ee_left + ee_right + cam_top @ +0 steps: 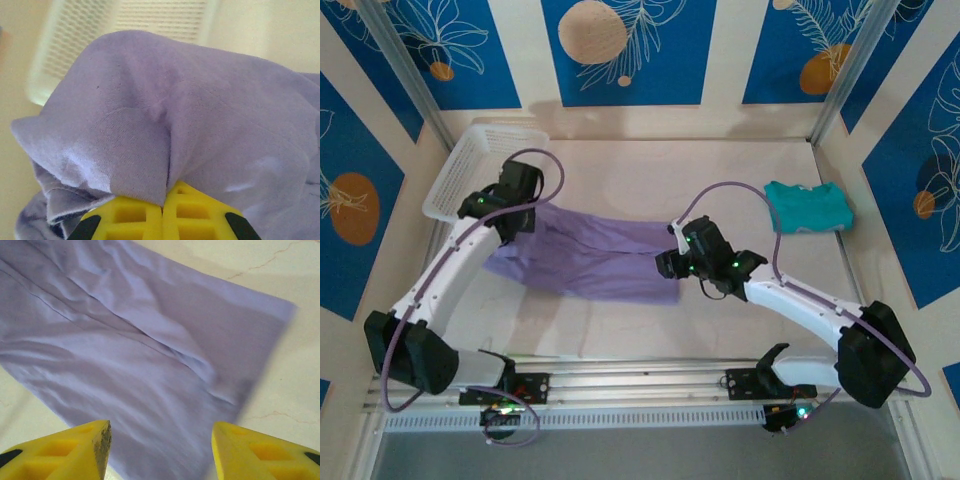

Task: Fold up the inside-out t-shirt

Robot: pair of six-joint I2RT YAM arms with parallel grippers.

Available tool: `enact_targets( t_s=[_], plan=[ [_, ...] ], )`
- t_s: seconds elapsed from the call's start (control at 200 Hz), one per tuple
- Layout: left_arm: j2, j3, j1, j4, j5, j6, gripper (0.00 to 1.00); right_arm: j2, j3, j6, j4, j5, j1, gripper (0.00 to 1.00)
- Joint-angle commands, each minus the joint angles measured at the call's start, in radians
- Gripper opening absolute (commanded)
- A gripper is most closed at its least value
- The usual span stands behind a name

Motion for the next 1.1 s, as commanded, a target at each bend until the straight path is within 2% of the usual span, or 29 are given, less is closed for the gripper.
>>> enact_targets(
  t_s=[0.0, 0.17, 0.27, 0.35, 0.375, 0.41, 0.47, 0.525, 0.575, 0.665, 0.755, 0.92, 0.98, 1.095],
  plan=[
    [0.060, 0.079, -0.020, -0.166, -0.157, 0.057, 0.00, -0.044, -0.033, 0.026, 0.000, -0.023, -0.044, 0.56],
    [0.192, 0.150, -0.131, -0.204, -0.151, -0.004, 0.00, -0.091, -0.063, 0.050, -0.009, -0.045, -0.104, 0.56],
    [0.307, 0.213, -0.250, -0.216, -0.124, -0.078, 0.00, -0.120, -0.081, 0.060, -0.018, -0.043, -0.125, 0.56],
    [0.429, 0.287, -0.357, -0.209, -0.045, -0.143, 0.00, -0.141, -0.091, 0.068, -0.034, -0.027, -0.145, 0.56],
    [0.474, 0.322, -0.387, -0.210, -0.016, -0.166, 0.03, -0.149, -0.094, 0.070, -0.043, -0.015, -0.152, 0.56],
    [0.536, 0.375, -0.427, -0.209, 0.033, -0.186, 0.13, -0.160, -0.097, 0.075, -0.055, -0.001, -0.163, 0.56],
    [0.636, 0.473, -0.489, -0.214, 0.106, -0.210, 0.23, -0.183, -0.102, 0.090, -0.079, 0.026, -0.190, 0.56],
    [0.697, 0.550, -0.531, -0.216, 0.159, -0.208, 0.40, -0.204, -0.113, 0.108, -0.093, 0.032, -0.220, 0.56],
    [0.717, 0.592, -0.549, -0.213, 0.205, -0.203, 0.46, -0.225, -0.126, 0.122, -0.090, 0.017, -0.244, 0.56],
    [0.643, 0.538, -0.549, -0.170, 0.218, -0.192, 0.57, -0.234, -0.139, 0.132, -0.072, -0.014, -0.252, 0.56],
    [0.477, 0.350, -0.520, -0.078, 0.246, -0.192, 0.68, -0.217, -0.142, 0.136, -0.035, -0.065, -0.241, 0.56],
    [0.191, -0.068, -0.355, 0.160, 0.472, -0.259, 0.75, -0.094, -0.123, 0.144, 0.117, -0.228, -0.180, 0.58],
    [0.141, -0.176, -0.290, 0.240, 0.573, -0.288, 0.76, -0.012, -0.075, 0.156, 0.140, -0.250, -0.152, 0.59],
    [0.107, -0.309, -0.217, 0.338, 0.651, -0.314, 0.83, 0.144, 0.017, 0.189, 0.180, -0.273, -0.135, 0.60]
  ],
)
